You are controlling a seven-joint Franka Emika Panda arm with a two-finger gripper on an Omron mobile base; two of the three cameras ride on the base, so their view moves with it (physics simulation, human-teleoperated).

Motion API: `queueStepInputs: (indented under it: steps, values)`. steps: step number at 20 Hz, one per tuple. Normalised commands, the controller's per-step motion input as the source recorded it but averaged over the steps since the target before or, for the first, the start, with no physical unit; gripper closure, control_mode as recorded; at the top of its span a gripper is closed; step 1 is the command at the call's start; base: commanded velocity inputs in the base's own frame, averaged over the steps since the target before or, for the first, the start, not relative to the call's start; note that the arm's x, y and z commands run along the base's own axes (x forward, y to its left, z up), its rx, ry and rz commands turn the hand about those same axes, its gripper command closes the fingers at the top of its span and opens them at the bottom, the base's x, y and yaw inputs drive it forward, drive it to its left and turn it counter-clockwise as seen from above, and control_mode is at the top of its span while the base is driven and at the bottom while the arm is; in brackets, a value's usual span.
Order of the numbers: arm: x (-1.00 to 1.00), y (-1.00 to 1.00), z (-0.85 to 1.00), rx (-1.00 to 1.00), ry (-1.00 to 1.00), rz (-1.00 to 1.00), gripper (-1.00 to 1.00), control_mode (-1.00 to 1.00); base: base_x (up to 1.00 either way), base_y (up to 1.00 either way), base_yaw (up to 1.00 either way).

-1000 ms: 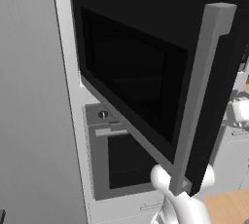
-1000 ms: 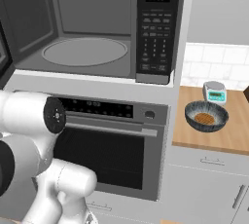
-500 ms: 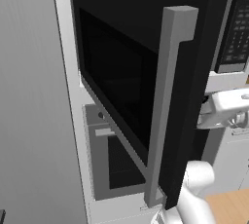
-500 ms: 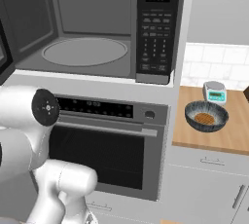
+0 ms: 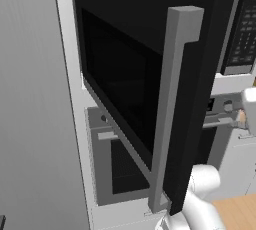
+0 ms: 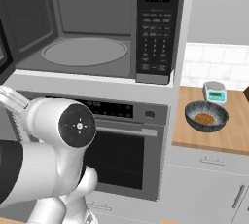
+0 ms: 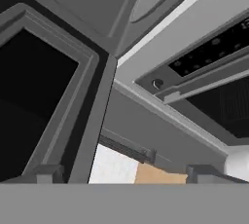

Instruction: Open the microwave, place the bowl with waffle inside the microwave, then close the microwave door and turn it on.

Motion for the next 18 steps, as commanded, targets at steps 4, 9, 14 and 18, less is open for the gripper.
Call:
queueStepInputs:
  steps: [4, 9, 14, 18]
  values:
    - [0.41, -1.0, -0.54, -0.09, 0.0, -0.3, -1.0, -1.0, 0.0, 0.0, 0.0]
    - [0.42, -1.0, -0.43, -0.09, 0.04, -0.31, -1.0, -1.0, 0.0, 0.0, 0.0]
    - [0.54, -1.0, -0.43, -0.01, 0.05, -0.3, -1.0, -1.0, 0.0, 0.0, 0.0]
    - [0.35, -1.0, -0.37, 0.0, 0.05, -0.25, -1.0, -1.0, 0.0, 0.0, 0.0]
